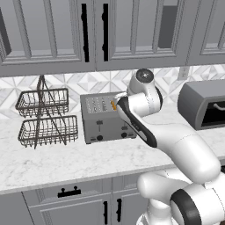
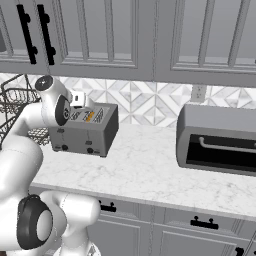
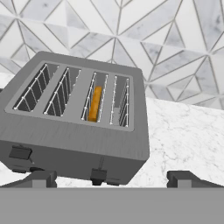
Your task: Start the toaster. Once the lever pops up, take the bread to the plate on the dining counter.
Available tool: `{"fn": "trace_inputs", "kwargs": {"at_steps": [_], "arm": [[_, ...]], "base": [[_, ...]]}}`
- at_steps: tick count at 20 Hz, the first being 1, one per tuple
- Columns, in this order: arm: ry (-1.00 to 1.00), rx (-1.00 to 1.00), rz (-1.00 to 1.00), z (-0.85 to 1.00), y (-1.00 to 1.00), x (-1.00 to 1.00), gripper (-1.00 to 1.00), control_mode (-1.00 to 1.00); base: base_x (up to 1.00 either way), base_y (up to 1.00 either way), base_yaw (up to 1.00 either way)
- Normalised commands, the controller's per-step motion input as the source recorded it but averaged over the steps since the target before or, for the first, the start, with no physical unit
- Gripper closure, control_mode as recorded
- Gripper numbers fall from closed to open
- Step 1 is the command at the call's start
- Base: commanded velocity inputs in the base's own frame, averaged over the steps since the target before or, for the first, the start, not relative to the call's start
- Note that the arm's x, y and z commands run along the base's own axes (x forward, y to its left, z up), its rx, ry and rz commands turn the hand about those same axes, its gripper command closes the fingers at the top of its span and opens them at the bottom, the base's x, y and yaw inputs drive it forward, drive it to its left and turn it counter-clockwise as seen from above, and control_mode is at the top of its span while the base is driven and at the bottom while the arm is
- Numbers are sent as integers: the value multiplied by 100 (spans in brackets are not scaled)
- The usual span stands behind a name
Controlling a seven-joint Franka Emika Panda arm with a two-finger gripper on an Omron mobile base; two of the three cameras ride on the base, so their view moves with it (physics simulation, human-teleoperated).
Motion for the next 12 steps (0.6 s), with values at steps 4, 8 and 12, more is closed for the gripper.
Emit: {"fn": "trace_inputs", "kwargs": {"at_steps": [4,8,12], "arm": [[0,0,0,0,0,0,-100,-100],[0,0,0,0,0,0,-100,-100],[0,0,0,0,0,0,-100,-100]], "base": [[0,0,0],[0,0,0],[0,0,0]]}}
